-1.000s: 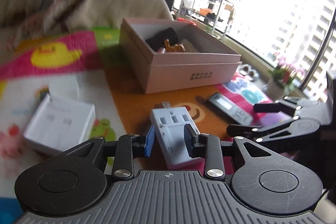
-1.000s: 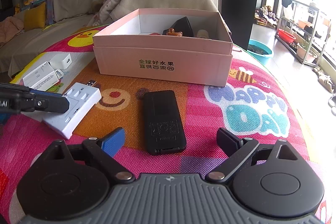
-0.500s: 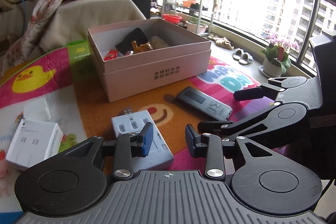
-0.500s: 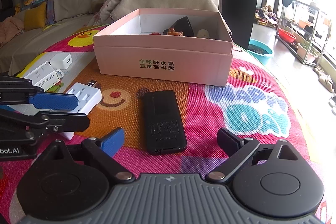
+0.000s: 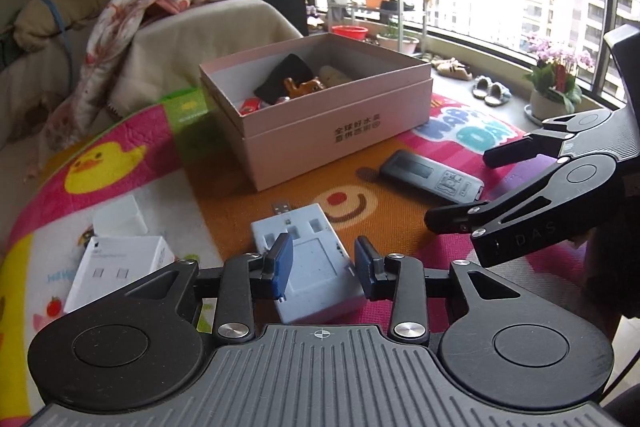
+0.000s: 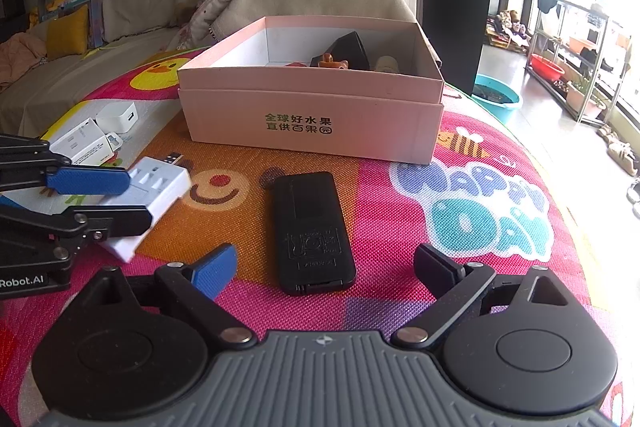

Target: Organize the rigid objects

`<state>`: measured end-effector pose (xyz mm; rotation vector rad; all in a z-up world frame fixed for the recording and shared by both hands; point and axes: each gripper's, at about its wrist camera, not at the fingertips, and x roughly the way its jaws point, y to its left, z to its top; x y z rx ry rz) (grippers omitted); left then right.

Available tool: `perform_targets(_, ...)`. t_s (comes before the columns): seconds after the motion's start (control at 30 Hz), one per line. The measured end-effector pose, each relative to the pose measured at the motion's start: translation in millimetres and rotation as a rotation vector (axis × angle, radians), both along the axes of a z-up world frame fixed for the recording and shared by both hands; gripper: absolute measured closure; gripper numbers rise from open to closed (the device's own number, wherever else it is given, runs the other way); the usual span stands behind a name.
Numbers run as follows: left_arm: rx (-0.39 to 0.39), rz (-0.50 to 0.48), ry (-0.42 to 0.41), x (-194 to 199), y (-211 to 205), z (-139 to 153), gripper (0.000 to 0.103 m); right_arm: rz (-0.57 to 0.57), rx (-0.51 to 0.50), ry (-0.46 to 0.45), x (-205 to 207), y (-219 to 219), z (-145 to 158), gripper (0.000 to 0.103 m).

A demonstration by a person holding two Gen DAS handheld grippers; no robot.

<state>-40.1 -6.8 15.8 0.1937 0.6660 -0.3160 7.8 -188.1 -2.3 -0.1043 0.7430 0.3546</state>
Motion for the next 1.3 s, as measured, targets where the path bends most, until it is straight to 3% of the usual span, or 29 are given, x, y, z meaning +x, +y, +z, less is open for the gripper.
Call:
perform_targets(0.13,-0.03,-0.021,0.001,0.5,-3.3,-1.7,0.054,0.0,0.0,0.0,-0.2,0.0,0.0,0.007)
perform_targets(0.2,-0.041,-0.048,0.005,0.1,-6.8,-3.2,0.038,-0.001,0.001,0.0,-0.2,0.0,0.0,0.007)
perform_targets(0.27,-0.039,-0.073,0.007,-1.2,-9.6,-3.8,0.033,0.0,0.0,0.0,-0.1,-0.2,0.0,0.007)
perform_targets(0.37,-0.044,-0.049,-0.005,-5.7,-7.5,-0.7,0.035,0.0,0.001,0.0,-0.2,-0.3,0.0,0.007)
perform_targets(0.47,0.027,0.017,-0.068,-10.5,-3.5,0.9,0.036,0.0,0.001,0.0,-0.1,-0.4,0.0,0.007)
perform_targets(0.53,0.044,0.066,-0.055,-4.8,4.7,-2.7,0.033,0.0,0.001,0.0,-0.1,-0.3,0.0,0.007)
perform_targets(0.77,-0.094,0.099,0.051,11.6,20.7,-12.5,0.035,0.0,-0.01,0.001,0.2,1.7,0.1,0.006)
perform_targets(0.93,-0.148,0.113,0.046,16.1,22.4,-15.5,0.033,-0.008,-0.006,0.011,10.7,6.2,1.4,0.006)
perform_targets(1.0,-0.164,0.116,0.04,19.5,23.8,-16.4,0.033,-0.016,-0.007,0.008,19.0,10.1,1.7,0.009)
perform_targets(1.1,-0.148,0.104,0.032,20.9,21.6,-17.3,0.034,0.021,-0.016,0.001,26.4,18.9,4.5,0.023)
perform_targets(1.23,-0.081,0.059,0.019,10.8,15.8,-16.6,0.047,0.1,-0.048,0.016,17.9,30.4,13.0,0.063)
perform_targets(1.3,-0.075,0.022,0.011,2.9,15.3,-16.7,0.05,0.126,-0.059,0.034,8.3,31.8,16.6,0.065)
